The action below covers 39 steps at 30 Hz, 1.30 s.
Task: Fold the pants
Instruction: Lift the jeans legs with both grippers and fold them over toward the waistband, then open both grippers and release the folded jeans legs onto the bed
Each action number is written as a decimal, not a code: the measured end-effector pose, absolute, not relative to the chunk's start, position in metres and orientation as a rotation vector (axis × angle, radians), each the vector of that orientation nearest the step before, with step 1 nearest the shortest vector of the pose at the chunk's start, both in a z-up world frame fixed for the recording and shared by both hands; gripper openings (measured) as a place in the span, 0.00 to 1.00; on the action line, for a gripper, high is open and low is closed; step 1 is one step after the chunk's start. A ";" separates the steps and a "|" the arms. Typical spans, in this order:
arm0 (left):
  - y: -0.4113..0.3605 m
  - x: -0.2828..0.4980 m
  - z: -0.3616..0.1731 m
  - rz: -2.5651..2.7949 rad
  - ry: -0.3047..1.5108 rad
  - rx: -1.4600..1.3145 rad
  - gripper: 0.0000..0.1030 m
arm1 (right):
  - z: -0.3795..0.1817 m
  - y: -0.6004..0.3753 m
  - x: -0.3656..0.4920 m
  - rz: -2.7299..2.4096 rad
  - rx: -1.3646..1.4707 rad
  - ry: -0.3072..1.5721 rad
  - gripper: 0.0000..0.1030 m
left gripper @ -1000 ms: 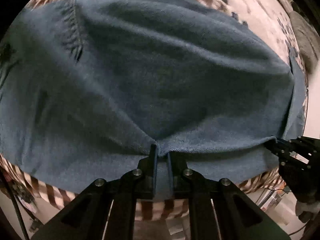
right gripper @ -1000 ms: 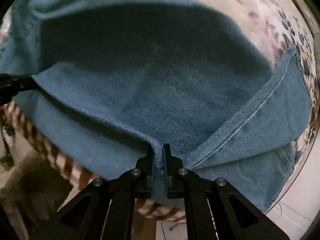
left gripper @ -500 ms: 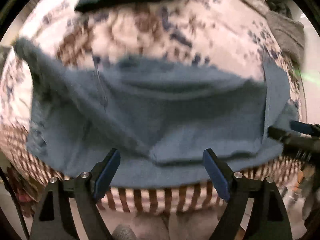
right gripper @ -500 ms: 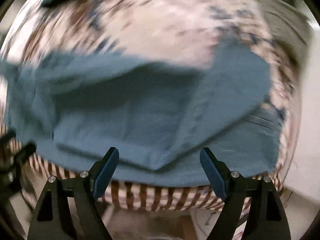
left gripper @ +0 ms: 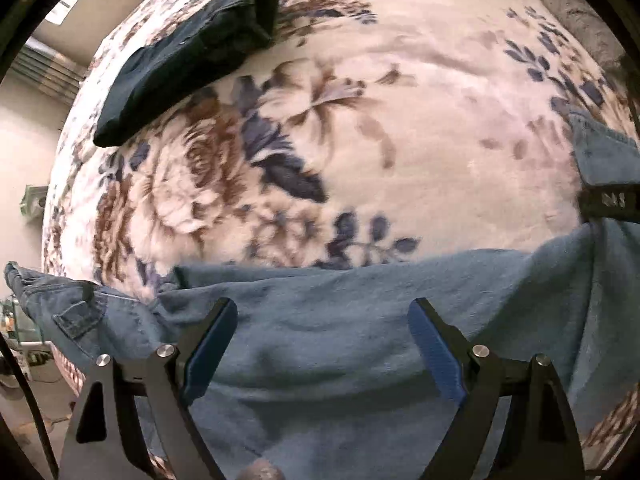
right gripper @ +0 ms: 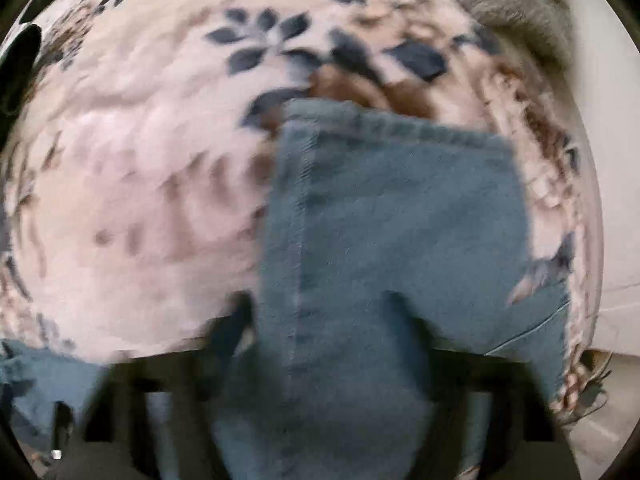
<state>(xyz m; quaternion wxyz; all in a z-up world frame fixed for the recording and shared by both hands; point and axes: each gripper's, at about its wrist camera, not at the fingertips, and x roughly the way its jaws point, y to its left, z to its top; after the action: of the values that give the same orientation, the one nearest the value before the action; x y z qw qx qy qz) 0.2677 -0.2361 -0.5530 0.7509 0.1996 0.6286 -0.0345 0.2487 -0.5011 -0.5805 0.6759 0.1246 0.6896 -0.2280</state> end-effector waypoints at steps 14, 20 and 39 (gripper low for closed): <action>-0.280 0.206 -0.550 -0.145 1.412 0.321 0.85 | -0.580 -0.592 -0.008 -0.857 1.111 1.409 0.10; -0.275 0.206 -0.531 -0.159 1.408 0.262 0.85 | -0.529 -0.565 0.012 -0.833 0.793 1.436 0.77; -0.006 0.284 -0.445 0.369 1.353 0.176 0.85 | -0.532 -0.211 0.241 -0.315 -0.460 1.548 0.77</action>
<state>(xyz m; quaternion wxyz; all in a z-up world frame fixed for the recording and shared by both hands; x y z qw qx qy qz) 0.2841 -0.0055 -0.4448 0.7604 0.0807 0.6216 0.1697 0.2413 -0.2113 -0.5323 0.6803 -0.2047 0.6895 -0.1405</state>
